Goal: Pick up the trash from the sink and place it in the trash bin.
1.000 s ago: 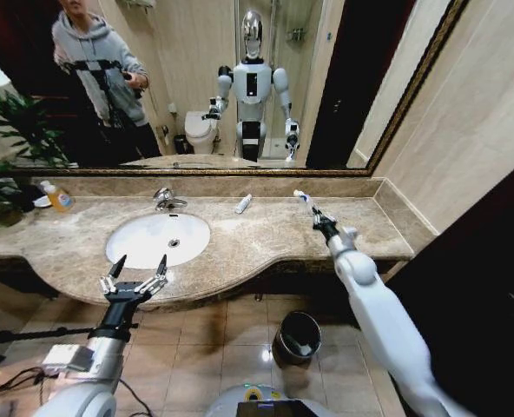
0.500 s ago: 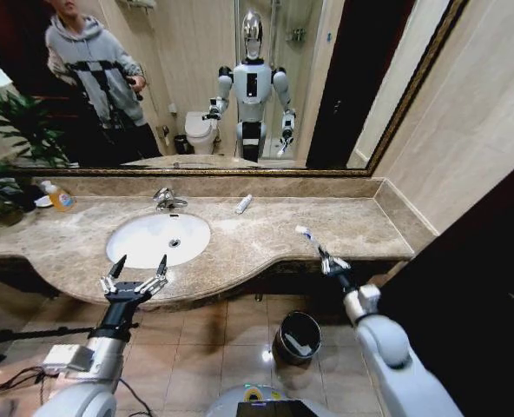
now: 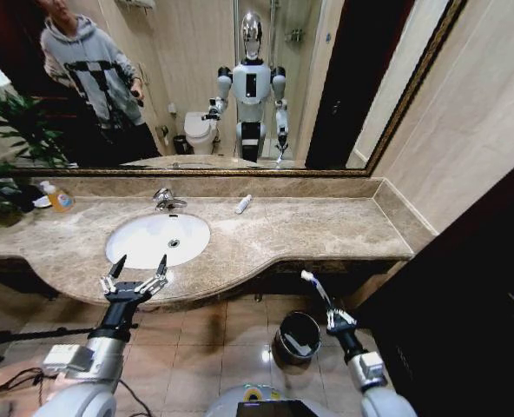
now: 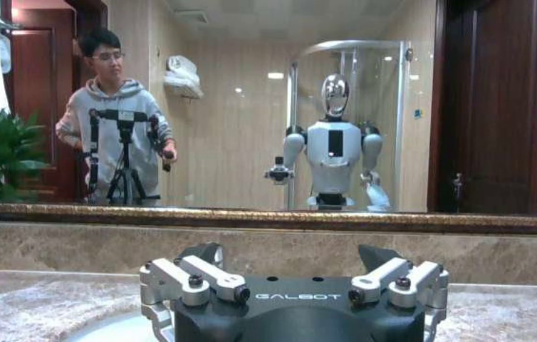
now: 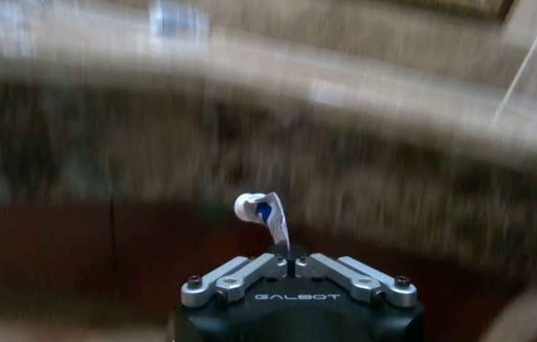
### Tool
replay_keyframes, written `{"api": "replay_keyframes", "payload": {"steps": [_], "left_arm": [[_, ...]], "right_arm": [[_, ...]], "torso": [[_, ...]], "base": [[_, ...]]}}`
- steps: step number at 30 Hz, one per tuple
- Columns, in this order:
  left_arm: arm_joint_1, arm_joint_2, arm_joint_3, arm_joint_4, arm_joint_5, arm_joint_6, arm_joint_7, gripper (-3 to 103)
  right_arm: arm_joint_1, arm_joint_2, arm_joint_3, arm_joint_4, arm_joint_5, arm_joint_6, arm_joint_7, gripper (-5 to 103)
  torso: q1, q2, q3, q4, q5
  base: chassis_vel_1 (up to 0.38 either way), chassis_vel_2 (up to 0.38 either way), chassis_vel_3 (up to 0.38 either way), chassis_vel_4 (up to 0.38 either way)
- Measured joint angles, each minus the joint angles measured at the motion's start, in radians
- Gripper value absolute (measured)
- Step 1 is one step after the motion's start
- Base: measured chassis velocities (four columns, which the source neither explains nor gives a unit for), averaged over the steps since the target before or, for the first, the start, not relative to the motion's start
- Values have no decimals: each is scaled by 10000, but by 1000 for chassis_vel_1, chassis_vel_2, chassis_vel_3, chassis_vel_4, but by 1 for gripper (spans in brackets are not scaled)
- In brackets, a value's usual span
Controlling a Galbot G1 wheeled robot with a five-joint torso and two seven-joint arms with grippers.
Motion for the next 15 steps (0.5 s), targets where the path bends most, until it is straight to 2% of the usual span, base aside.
{"api": "replay_keyframes", "payload": {"steps": [4, 6, 7, 9, 10, 13, 15], "left_arm": [[0, -1, 0, 0, 0, 0, 0, 100], [0, 0, 0, 0, 0, 0, 0, 100], [0, 0, 0, 0, 0, 0, 0, 100], [0, 0, 0, 0, 0, 0, 0, 100], [0, 0, 0, 0, 0, 0, 0, 100], [0, 0, 0, 0, 0, 0, 0, 100], [0, 0, -1, 0, 0, 0, 0, 100]], "right_arm": [[259, 35, -102, -1017, -217, -336, -177, 0], [696, 52, -144, -1895, -585, -843, -595, 0], [696, 52, -144, -1895, -585, -843, -595, 0], [1389, 57, -216, -2984, -1284, -1132, -832, 0], [1389, 57, -216, -2984, -1284, -1132, -832, 0], [2449, 110, -270, -4702, -2800, -622, -769, 0], [2732, 117, -309, -5141, -3062, -581, -749, 0]], "torso": [[0, 0, 1, 0, 0], [0, 0, 0, 0, 0], [0, 0, 0, 0, 0], [1, 0, 1, 0, -1], [1, 0, 1, 0, -1], [2, -2, 1, 1, 1], [2, -2, 1, 1, 1]], "base": [[0, 0, 0, 0], [0, 0, 0, 0], [0, 0, 0, 0], [0, 0, 0, 0], [0, 0, 0, 0], [0, 0, 0, 0], [0, 0, 0, 0]]}}
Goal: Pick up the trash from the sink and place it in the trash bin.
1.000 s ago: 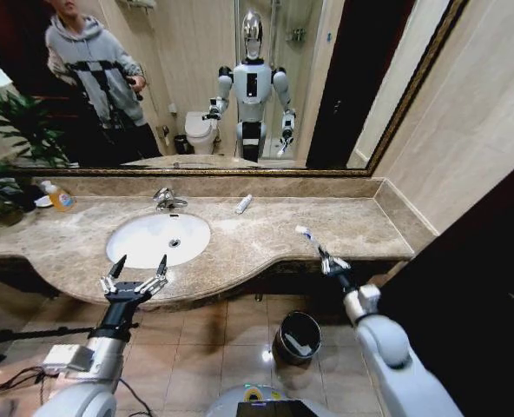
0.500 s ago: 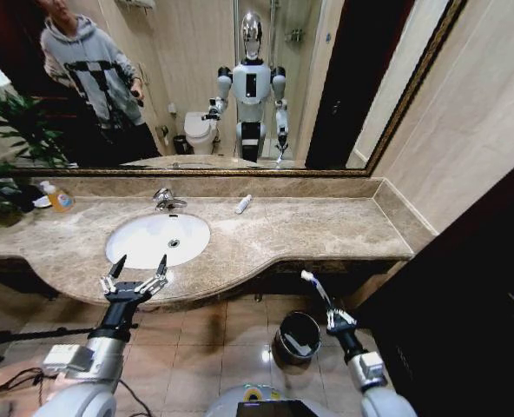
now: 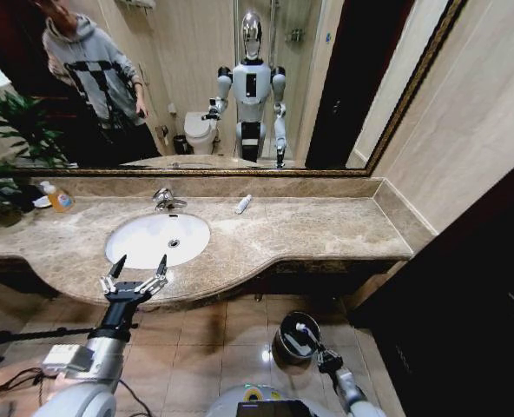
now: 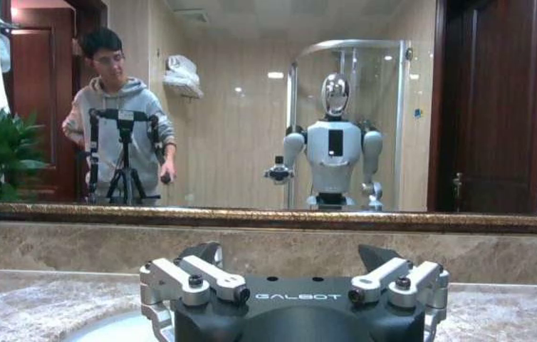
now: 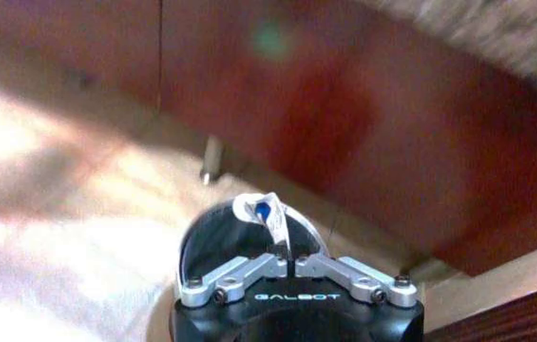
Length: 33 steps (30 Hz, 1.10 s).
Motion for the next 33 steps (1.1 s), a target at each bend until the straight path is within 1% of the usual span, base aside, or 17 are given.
{"api": "replay_keyframes", "payload": {"steps": [2, 3, 4, 5, 6, 7, 10, 11, 14, 15, 18, 24, 31, 32, 33], "left_arm": [[0, 0, 2, 0, 0, 0, 0, 100], [0, 0, 2, 0, 0, 0, 0, 100], [0, 0, 1, 0, 0, 0, 0, 100], [0, 0, 0, 0, 0, 0, -1, 100], [1, 0, 1, 0, 0, 0, 0, 100], [1, 0, 1, 0, 0, 0, 0, 100], [0, 0, 1, 0, 0, 0, 0, 100], [0, 0, 1, 0, 0, 0, 0, 100], [0, 0, 1, 0, 0, 0, 0, 100], [0, 0, 1, 0, 0, 0, 0, 100], [0, 0, 1, 0, 0, 0, 0, 100], [0, 0, 1, 0, 0, 0, 0, 100], [0, 0, 1, 0, 0, 0, 0, 100], [1, 0, 1, 0, 0, 0, 0, 100], [1, 0, 1, 0, 0, 0, 0, 100]], "right_arm": [[680, 2, -133, -1062, -468, 45, 18, 0], [680, 2, -133, -1062, -468, 45, 18, 0], [892, 1, -146, -1385, -679, 79, 18, 0], [1331, -3, -153, -2133, -1042, 228, 18, 0], [1526, -5, -166, -2504, -1152, 296, 19, 0], [1526, -5, -166, -2504, -1152, 296, 19, 0], [2504, -4, -207, -4218, -1377, 632, 85, 0], [2504, -4, -207, -4218, -1377, 632, 85, 0], [3242, 5, -297, -5333, -1301, 784, 189, 0], [3242, 5, -297, -5333, -1301, 784, 189, 0], [3851, 78, -319, -6132, -1348, 891, 272, 0], [4542, 158, -258, -7109, -1545, 982, 422, 0], [4775, 137, -257, -7464, -1551, 987, 358, 0], [4799, 137, -256, -7493, -1540, 987, 359, -3], [4817, 139, -257, -7518, -1536, 987, 382, -3]], "torso": [[0, 0, 0, -1, 0], [0, 0, 0, -1, 0], [0, 0, 0, 0, 0], [0, 0, 0, 1, -2], [0, 0, 0, 0, -2], [0, 0, 0, 0, -2], [0, 0, 0, 0, -1], [0, 0, 0, 0, -1], [0, 0, 0, -1, -2], [0, 0, 0, -1, -2], [0, 0, 0, 1, -1], [-1, 0, 0, 0, -2], [-2, 0, -1, -1, -2], [-2, 0, -1, -1, -2], [-2, 0, 0, -1, -2]], "base": [[0, 0, 0, 0], [0, 0, 0, 0], [0, 0, 0, 0], [0, 0, 0, 0], [0, 0, 0, 0], [0, 0, 0, 0], [0, 0, 0, 0], [0, 0, 0, 0], [0, 0, 0, 0], [0, 0, 0, 0], [0, 0, 0, 0], [0, 0, 0, 0], [0, 0, 0, 0], [0, 0, 0, 0], [0, 0, 0, 0]]}}
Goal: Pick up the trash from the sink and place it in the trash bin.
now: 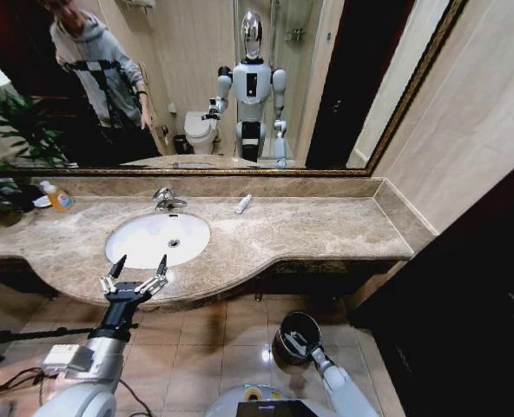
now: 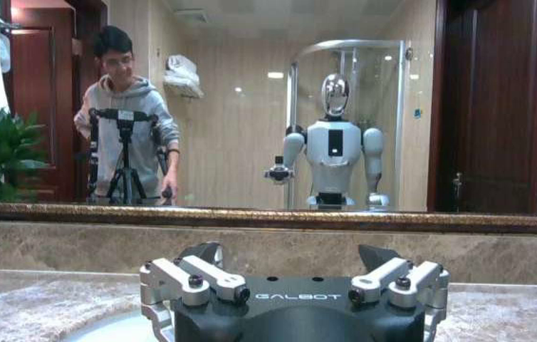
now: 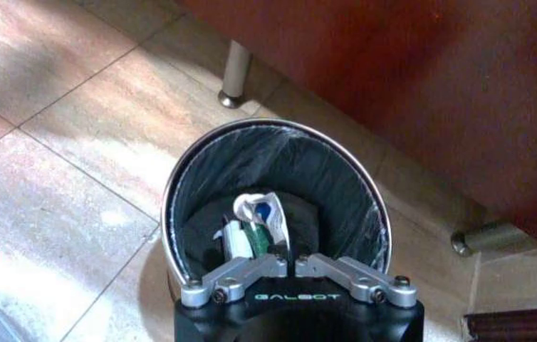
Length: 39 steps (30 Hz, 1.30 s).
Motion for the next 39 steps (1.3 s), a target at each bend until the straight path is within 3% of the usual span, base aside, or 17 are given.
{"api": "replay_keyframes", "payload": {"steps": [3, 6, 7, 10, 12, 17, 21, 23, 29, 39], "left_arm": [[0, 0, 0, 0, 0, 0, 0, 100], [0, 0, 0, 0, 0, 0, 0, 100], [0, 0, 0, 0, 0, 0, 0, 100], [0, 0, 0, 0, 0, 0, 0, 100], [0, 0, 0, 0, 0, 0, 0, 100], [0, 1, 0, 0, 0, 0, 0, 100], [0, 0, 0, 0, 0, 0, 0, 100], [-1, 0, 0, 0, 0, 0, 0, 100], [0, 0, 0, 0, 0, 0, 0, 100], [0, 0, 1, 0, 0, 0, 0, 100]], "right_arm": [[44, 31, -4, -79, 7, 0, 141, 7], [46, 107, 8, -76, -14, -73, 256, 22], [46, 107, 8, -76, -14, -73, 256, 22], [9, 170, 21, -7, -12, -122, 277, 38], [-9, 178, 22, 31, 5, -128, 280, 38], [-327, 127, 15, 527, 109, -167, 224, 71], [-441, 114, 31, 683, 134, -175, 213, 82], [-677, 119, 17, 1165, 508, -432, 227, 93], [-1458, 116, -45, 2622, 2073, -862, 385, 100], [-3214, 3, 68, 5553, 2955, -1366, 224, 100]], "torso": [[0, 0, 0, 0, 0], [0, 0, 0, 0, -1], [0, 0, 0, 0, -1], [0, 0, 0, 0, -1], [0, 0, 0, 0, 0], [0, 1, 0, 0, -1], [0, 1, 0, 0, 0], [0, 1, 0, 0, -1], [0, 1, -1, 0, 0], [0, 2, -1, -1, -1]], "base": [[0, 0, 0, 0], [0, 0, 0, 0], [0, 0, 0, 0], [0, 0, 0, 0], [0, 0, 0, 0], [0, 0, 0, 0], [0, 0, 0, 0], [0, 0, 0, 0], [0, 0, 0, 0], [0, 0, 0, 0]]}}
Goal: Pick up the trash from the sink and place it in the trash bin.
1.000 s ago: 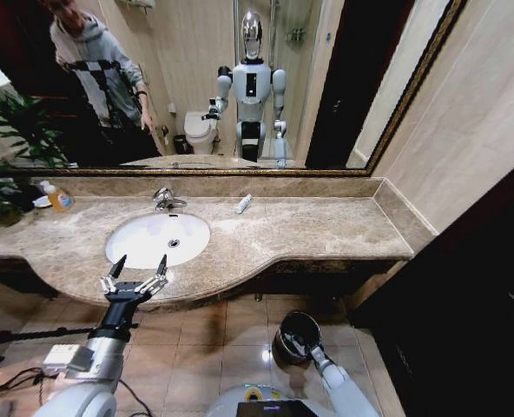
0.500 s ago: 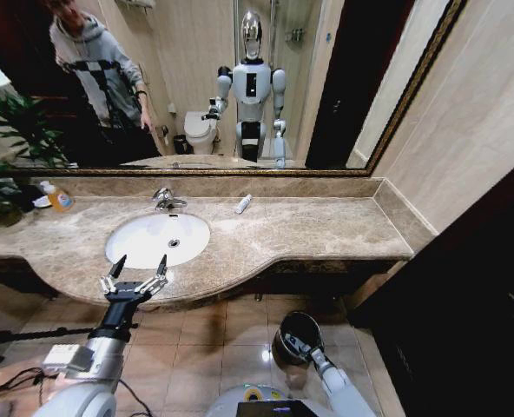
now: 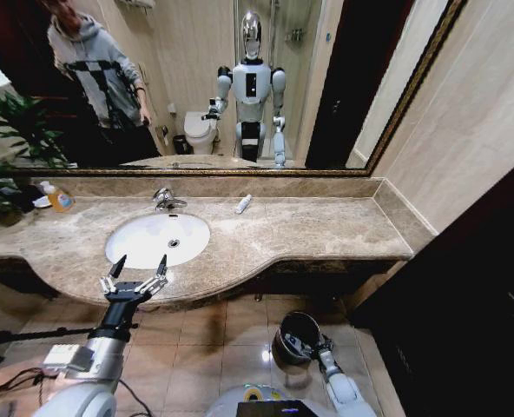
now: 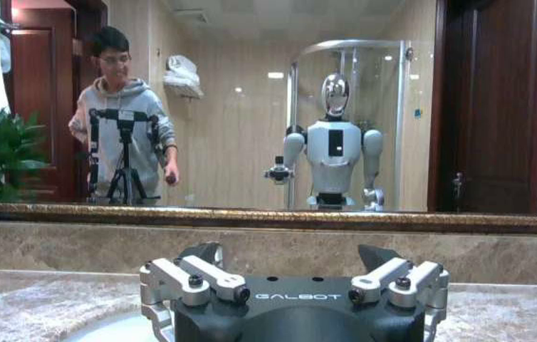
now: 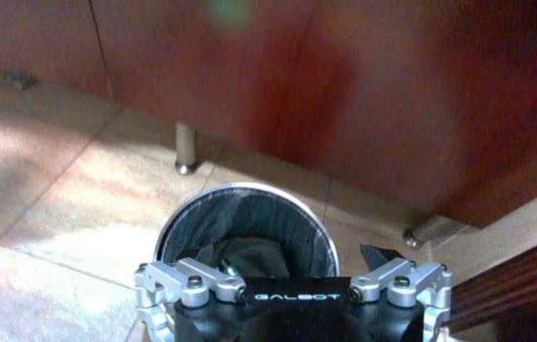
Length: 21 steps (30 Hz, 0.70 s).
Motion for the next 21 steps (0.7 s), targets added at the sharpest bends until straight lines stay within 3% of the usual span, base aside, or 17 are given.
{"api": "replay_keyframes", "payload": {"steps": [8, 10, 12, 19, 21], "left_arm": [[0, 0, -1, 0, 0, 0, 0, 100], [0, 1, 0, 0, 0, 0, 1, 100], [0, 0, -1, 0, 0, 1, 0, 100], [0, 0, -1, 0, 0, 0, 0, 100], [0, 0, -1, 0, 0, 0, 0, 100]], "right_arm": [[-1693, 501, 1016, 3330, 1618, 357, 40, 100], [-2666, 483, 1283, 4932, 2464, 409, -3, 100], [-3438, 698, 1598, 6461, 3177, 214, -32, 100], [-4290, 861, 1699, 8928, 3636, -315, 81, 100], [-4352, 863, 1588, 9948, 3908, -796, 296, 100]], "torso": [[0, 0, -1, 2, 4], [0, 0, -1, 0, -1], [-1, 1, 0, -1, -1], [-1, 0, 0, -1, -1], [-1, 0, 0, 0, -1]], "base": [[0, 0, 0, 0], [0, 0, 0, 0], [0, 0, 0, 0], [0, 0, 0, 0], [0, 0, 0, 0]]}}
